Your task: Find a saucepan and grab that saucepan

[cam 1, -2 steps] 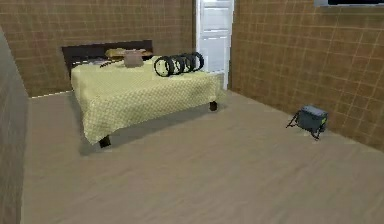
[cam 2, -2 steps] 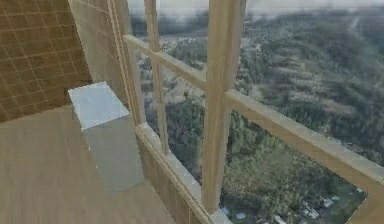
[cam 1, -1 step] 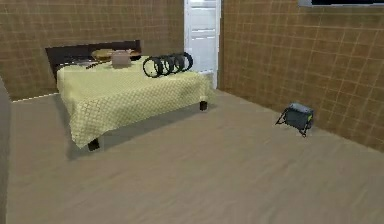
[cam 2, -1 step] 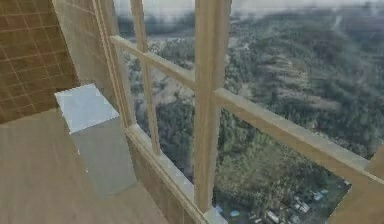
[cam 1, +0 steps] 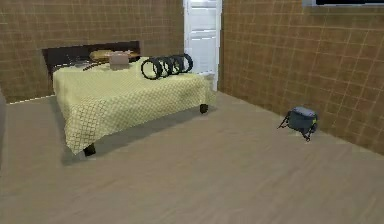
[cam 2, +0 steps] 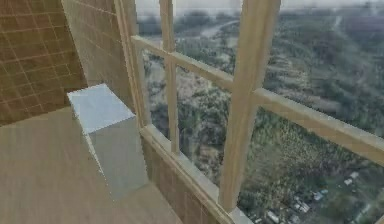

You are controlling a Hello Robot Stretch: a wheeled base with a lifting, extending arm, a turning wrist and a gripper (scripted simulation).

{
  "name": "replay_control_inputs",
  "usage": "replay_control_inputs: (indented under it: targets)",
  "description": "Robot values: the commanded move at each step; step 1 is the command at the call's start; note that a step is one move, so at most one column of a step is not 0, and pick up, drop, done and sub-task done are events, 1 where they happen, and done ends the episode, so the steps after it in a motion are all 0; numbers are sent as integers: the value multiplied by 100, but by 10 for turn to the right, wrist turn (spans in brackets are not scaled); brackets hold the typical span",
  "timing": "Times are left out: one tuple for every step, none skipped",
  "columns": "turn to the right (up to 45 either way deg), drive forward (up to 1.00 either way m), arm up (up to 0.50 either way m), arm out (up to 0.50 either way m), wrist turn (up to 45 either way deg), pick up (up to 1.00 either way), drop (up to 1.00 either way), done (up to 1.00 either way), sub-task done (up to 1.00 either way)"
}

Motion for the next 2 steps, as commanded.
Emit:
replay_control_inputs:
  targets:
    - [-360, 0, 0, 0, 0, 0, 0, 0, 0]
    - [0, 25, 0, 0, 0, 0, 0, 0, 0]
